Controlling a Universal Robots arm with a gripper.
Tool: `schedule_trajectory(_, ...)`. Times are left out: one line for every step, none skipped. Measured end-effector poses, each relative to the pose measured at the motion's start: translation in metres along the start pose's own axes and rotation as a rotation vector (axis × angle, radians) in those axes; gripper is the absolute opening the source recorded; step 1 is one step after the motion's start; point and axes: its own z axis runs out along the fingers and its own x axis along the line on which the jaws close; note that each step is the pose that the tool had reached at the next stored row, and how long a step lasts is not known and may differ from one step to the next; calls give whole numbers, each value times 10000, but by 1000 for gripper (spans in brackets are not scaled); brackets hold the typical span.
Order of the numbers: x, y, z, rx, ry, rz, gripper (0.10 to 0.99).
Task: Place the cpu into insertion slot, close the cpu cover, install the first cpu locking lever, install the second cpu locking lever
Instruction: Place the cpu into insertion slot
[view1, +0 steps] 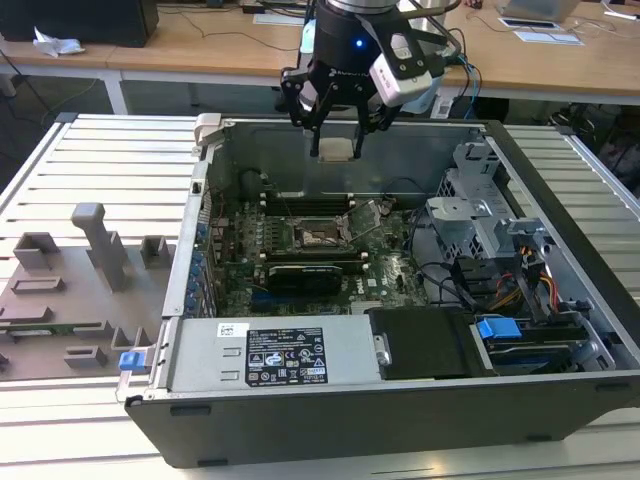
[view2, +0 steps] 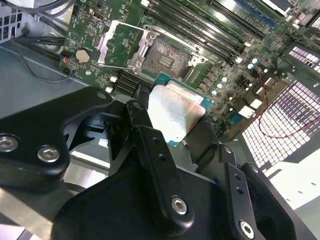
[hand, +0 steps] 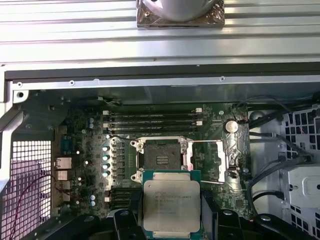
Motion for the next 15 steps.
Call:
schedule_trajectory(0,0,5,0,1,0,545)
schedule_trajectory(0,-1,16,-1,0,0,545)
schedule_trajectory(-1,-2,22,0,0,-1,545)
schedule_trajectory(-1,-2,26,0,0,0,545)
schedule_trajectory(-1,-3,36,-1,0,0,545)
schedule_trajectory(-1,-4,42,0,0,0,545)
schedule_trajectory(-1,-4,47,-1,0,0,545)
schedule_trajectory(-1,-5,55,-1,0,0,545)
schedule_trajectory(-1,-6,68,-1,0,0,545)
schedule_trajectory(-1,-7,74,-1,0,0,545)
schedule_trajectory(-1,-7,81,0,0,0,545)
schedule_trajectory(-2,-8,91,0,0,-1,545)
schedule_trajectory(-2,-9,101,-1,0,0,545)
schedule_trajectory(-2,-9,107,0,0,0,545)
schedule_trajectory(-2,-10,113,-1,0,0,545)
